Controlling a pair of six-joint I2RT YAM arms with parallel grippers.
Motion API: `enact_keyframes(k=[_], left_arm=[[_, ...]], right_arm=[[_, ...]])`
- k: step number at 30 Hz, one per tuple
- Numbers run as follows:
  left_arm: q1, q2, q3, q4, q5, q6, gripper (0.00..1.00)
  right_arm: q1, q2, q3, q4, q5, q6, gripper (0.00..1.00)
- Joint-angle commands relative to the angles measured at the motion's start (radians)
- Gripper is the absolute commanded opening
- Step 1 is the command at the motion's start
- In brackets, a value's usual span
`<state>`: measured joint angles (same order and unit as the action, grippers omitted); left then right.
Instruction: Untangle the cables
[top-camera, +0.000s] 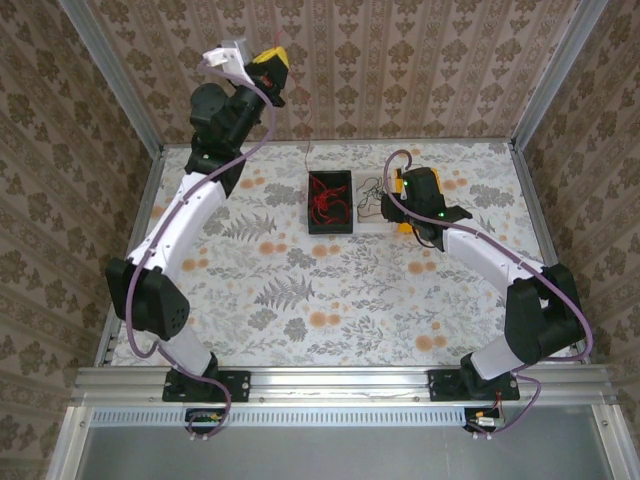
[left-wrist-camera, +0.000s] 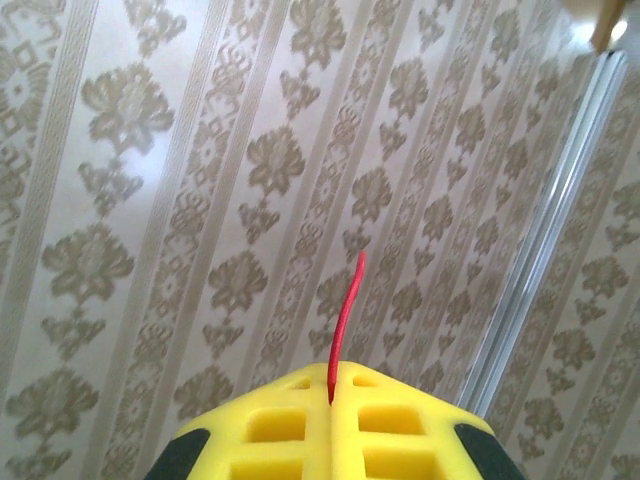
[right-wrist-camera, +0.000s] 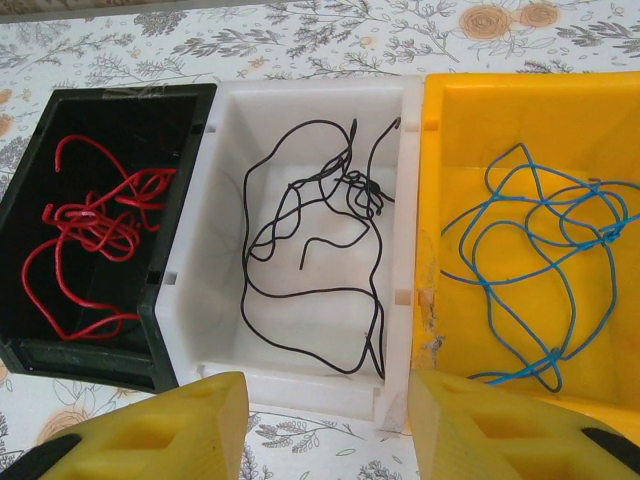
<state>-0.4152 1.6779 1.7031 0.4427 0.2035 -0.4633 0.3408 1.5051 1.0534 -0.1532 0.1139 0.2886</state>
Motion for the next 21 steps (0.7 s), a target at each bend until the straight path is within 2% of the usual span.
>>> enact_keyframes(k=[1, 7, 21], left_arm=[[0.001, 0.038, 0.077, 0.064, 0.047, -0.046, 0.0], [-0.012, 0.096, 0.085, 0.037, 0.022, -0.034, 0.0], [-0.008, 0.157, -0.136, 0.01, -0.121, -0.027, 0.0]], right_arm=[[-0.009, -0.014, -0.012, 0.018, 0.016, 0.003, 0.47], [-0.013, -0.021, -0.019, 0.019, 0.017, 0.006, 0.47], [-0.025, -0.048, -0.038, -0.005, 0.02, -0.007, 0.47]])
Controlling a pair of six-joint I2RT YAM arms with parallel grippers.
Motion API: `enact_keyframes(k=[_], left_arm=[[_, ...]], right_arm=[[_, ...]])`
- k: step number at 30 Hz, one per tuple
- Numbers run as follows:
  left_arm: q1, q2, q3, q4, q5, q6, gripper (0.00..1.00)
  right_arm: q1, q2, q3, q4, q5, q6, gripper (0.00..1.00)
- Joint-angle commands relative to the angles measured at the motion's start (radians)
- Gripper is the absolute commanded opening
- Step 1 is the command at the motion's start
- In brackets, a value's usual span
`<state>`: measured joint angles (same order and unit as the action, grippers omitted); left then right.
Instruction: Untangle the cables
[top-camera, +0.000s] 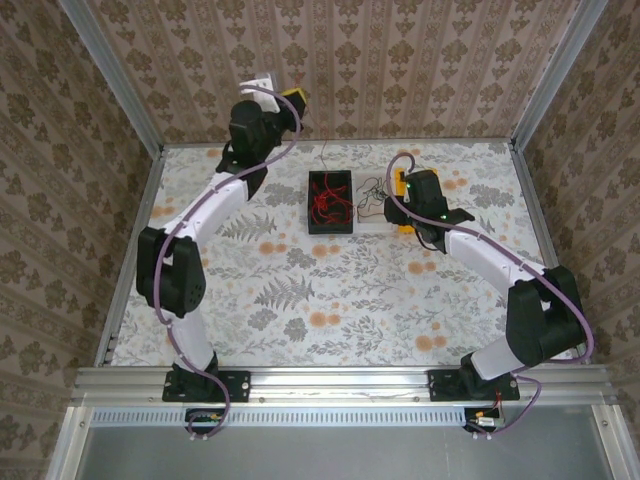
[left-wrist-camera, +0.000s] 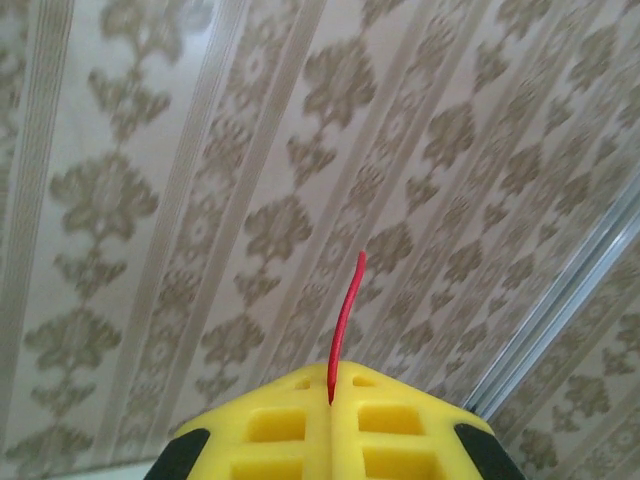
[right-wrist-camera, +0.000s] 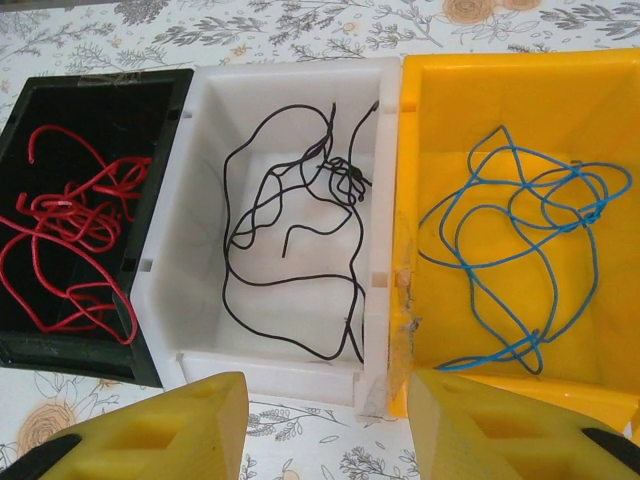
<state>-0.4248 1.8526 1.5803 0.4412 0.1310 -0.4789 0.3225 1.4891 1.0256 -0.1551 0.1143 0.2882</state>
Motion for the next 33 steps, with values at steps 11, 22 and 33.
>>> enact_keyframes(k=[11, 22, 33], left_arm=[[0.013, -0.072, -0.032, -0.077, -0.33, 0.141, 0.0], [0.06, -0.15, -0.151, -0.029, -0.393, 0.121, 0.0], [-0.014, -0.062, -0.096, -0.06, -0.301, 0.121, 0.0]], right_arm=[[-0.008, -0.018, 0.008, -0.009, 0.007, -0.004, 0.47], [-0.007, -0.007, 0.004, 0.0, -0.014, 0.023, 0.47], [-0.007, -0.006, -0.001, 0.004, -0.018, 0.041, 0.47]])
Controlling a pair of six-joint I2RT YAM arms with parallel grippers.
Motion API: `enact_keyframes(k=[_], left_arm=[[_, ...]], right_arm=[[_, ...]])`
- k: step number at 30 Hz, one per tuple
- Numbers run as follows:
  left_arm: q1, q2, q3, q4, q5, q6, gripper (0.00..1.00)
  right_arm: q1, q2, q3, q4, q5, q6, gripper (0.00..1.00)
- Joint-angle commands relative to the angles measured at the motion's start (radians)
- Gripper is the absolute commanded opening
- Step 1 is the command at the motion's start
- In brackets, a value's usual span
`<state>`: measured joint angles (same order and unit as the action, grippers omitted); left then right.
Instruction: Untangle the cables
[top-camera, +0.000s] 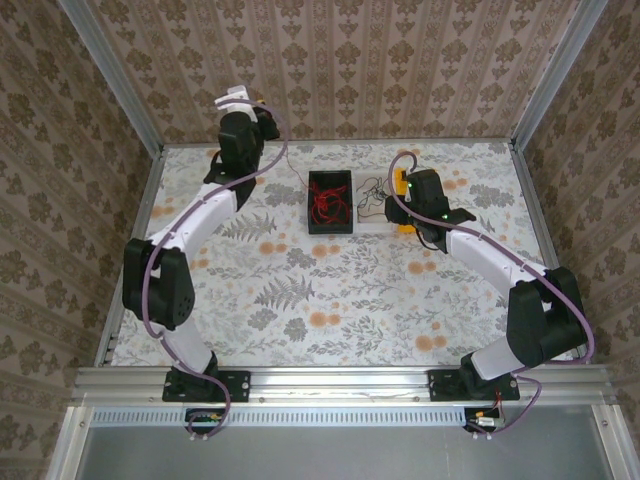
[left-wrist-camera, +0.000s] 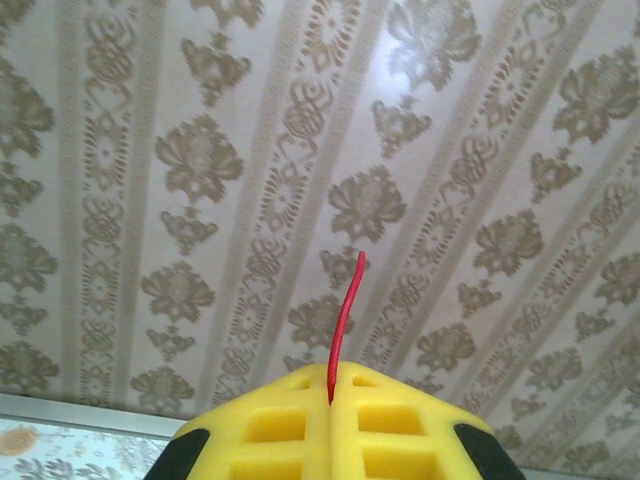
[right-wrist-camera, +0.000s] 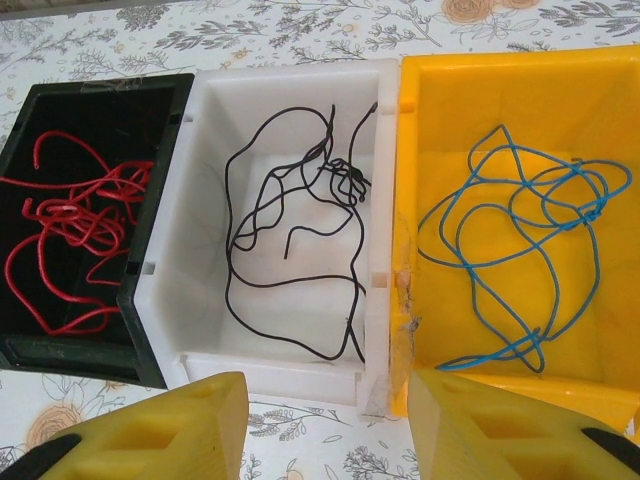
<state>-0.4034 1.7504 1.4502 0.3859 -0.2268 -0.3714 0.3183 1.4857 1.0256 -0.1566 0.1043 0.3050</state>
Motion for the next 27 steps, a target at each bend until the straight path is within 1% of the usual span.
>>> enact_keyframes(k=[1, 2, 3, 6, 9, 12, 15, 19, 23, 27], left_arm=[[-0.046, 0.049, 0.037, -0.008, 0.076, 0.008, 0.0], [-0.048, 0.057, 0.038, -0.011, 0.098, -0.002, 0.0], [-0.082, 0.064, 0.034, -0.007, 0.123, -0.016, 0.0], [-0.112, 0.078, 0.015, 0.012, 0.199, -0.067, 0.0], [-0.127, 0.101, -0.005, 0.049, 0.295, -0.155, 0.0], [-0.138, 0.127, -0.037, 0.072, 0.36, -0.258, 0.0], [-0.157, 0.131, -0.085, 0.065, 0.416, -0.291, 0.0], [-0.169, 0.093, -0.179, 0.004, 0.414, -0.279, 0.0], [-0.16, 0.039, -0.297, -0.016, 0.352, -0.273, 0.0], [-0.15, -0.01, -0.367, -0.049, 0.278, -0.273, 0.0]], right_arm=[[-0.004, -0.002, -0.002, 0.003, -0.006, 0.024, 0.47], [-0.003, -0.003, -0.004, 0.002, -0.004, 0.023, 0.47], [-0.003, -0.006, -0.007, 0.001, 0.0, 0.022, 0.47], [-0.004, -0.013, -0.014, 0.0, 0.009, 0.018, 0.47], [-0.003, -0.014, -0.021, 0.003, 0.012, 0.016, 0.47], [-0.003, -0.015, -0.022, 0.004, 0.017, 0.018, 0.47], [-0.004, -0.022, -0.029, 0.007, 0.024, 0.017, 0.47], [-0.002, -0.031, -0.04, 0.004, 0.031, 0.01, 0.47], [-0.002, -0.032, -0.048, 0.003, 0.032, 0.007, 0.47], [-0.003, -0.028, -0.047, 0.006, 0.029, 0.018, 0.47]])
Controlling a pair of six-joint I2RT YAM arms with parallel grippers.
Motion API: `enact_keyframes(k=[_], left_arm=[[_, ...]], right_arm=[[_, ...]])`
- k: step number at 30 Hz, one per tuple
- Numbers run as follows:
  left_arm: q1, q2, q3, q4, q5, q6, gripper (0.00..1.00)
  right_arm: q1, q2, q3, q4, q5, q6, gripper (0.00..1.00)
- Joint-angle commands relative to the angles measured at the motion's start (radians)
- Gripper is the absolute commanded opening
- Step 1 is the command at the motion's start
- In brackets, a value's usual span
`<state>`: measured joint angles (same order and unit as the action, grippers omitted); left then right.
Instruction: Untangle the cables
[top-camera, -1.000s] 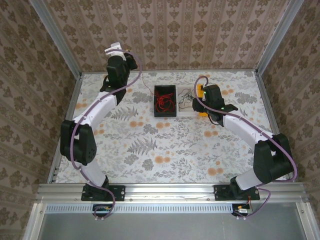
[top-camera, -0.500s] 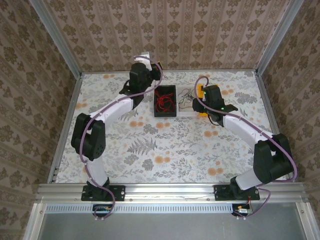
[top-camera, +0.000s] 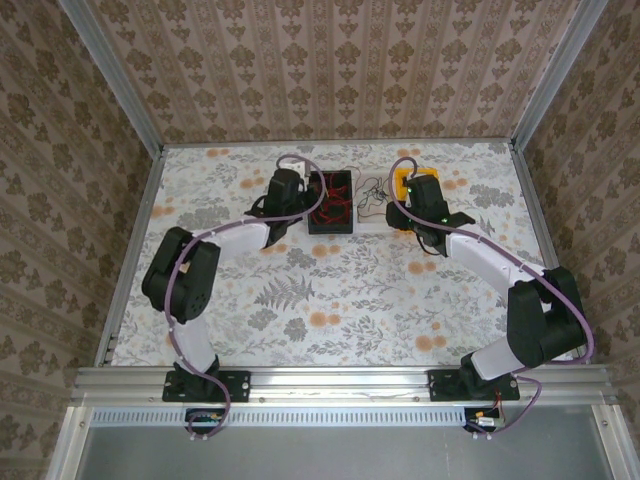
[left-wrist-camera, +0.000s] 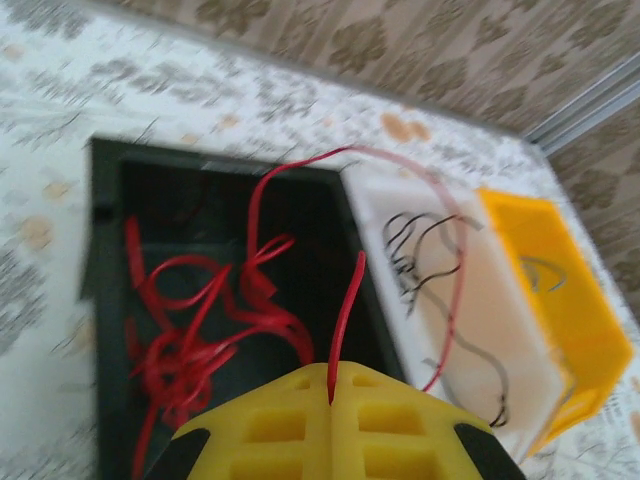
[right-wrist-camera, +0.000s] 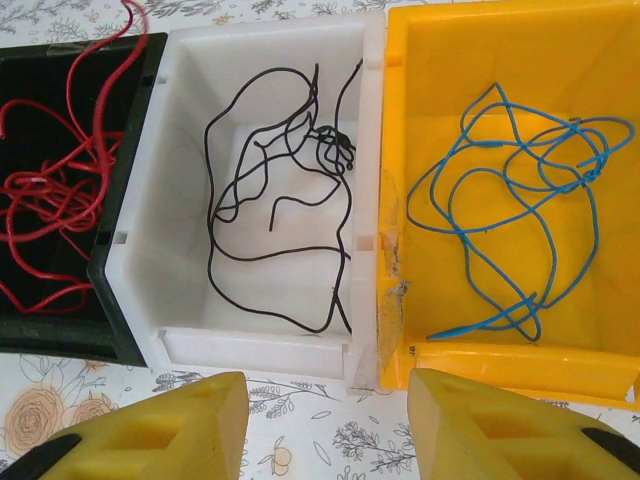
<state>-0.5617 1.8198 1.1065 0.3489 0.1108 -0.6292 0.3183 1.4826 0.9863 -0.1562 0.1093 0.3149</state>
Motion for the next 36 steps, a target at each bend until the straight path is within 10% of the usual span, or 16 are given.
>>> enact_keyframes(k=[1, 20, 36], left_arm=[[0.008, -0.089, -0.033, -0.024, -0.076, -0.012, 0.0], [-0.062, 0.004, 0.332, -0.575, -0.536, 0.325, 0.0], [-0.082, 0.312, 0.722, -0.757, -0.413, 0.329, 0.0]], right_arm=[[-0.004, -0.025, -0.006, 0.009, 0.023, 0.009, 0.47], [-0.003, -0.017, 0.034, -0.021, 0.021, -0.004, 0.47], [-0.005, -0.026, 0.014, -0.018, 0.032, 0.0, 0.47]])
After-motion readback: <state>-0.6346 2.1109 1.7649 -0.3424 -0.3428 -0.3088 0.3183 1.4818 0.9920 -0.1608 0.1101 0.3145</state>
